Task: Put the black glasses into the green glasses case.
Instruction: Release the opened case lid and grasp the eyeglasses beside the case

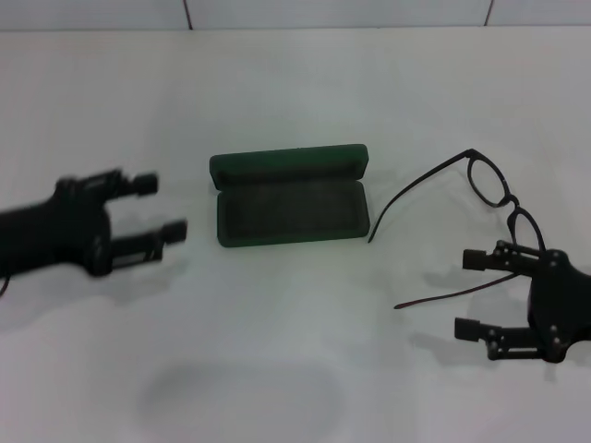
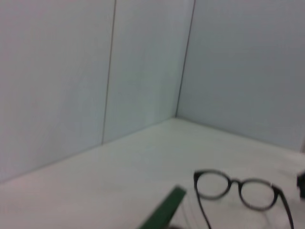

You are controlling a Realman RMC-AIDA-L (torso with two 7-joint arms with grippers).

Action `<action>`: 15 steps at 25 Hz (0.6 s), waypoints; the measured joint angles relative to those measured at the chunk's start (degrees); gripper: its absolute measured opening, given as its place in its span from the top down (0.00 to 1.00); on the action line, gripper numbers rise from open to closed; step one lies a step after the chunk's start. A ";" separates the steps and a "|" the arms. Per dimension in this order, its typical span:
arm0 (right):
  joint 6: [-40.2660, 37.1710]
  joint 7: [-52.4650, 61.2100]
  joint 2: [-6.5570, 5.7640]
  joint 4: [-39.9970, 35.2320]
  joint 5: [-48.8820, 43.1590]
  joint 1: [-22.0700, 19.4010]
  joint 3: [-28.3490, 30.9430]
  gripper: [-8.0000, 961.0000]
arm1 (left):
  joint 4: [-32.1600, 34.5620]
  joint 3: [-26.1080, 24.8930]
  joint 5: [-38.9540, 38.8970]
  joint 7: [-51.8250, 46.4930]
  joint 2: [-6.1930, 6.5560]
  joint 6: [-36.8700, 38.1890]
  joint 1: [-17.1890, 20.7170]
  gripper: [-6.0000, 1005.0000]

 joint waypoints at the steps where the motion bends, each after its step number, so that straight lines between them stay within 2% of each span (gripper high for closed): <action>1: 0.19 0.66 -0.17 0.00 0.04 0.00 0.23 0.11 | 0.30 -0.04 -0.07 1.17 -0.25 0.22 1.72 0.37; 6: 0.46 3.66 -0.76 -0.40 -0.07 -0.40 3.57 0.11 | 0.16 -0.14 -1.30 6.15 -0.58 2.51 7.60 0.19; 11: 2.27 10.05 -1.95 -1.11 -0.39 0.53 4.88 0.11 | -2.18 -0.14 1.29 9.60 -0.62 3.39 10.46 0.12; 15: 5.07 17.19 -2.99 -5.09 -2.77 1.05 5.21 0.11 | -4.35 -0.33 3.26 14.22 -0.60 3.88 11.94 0.12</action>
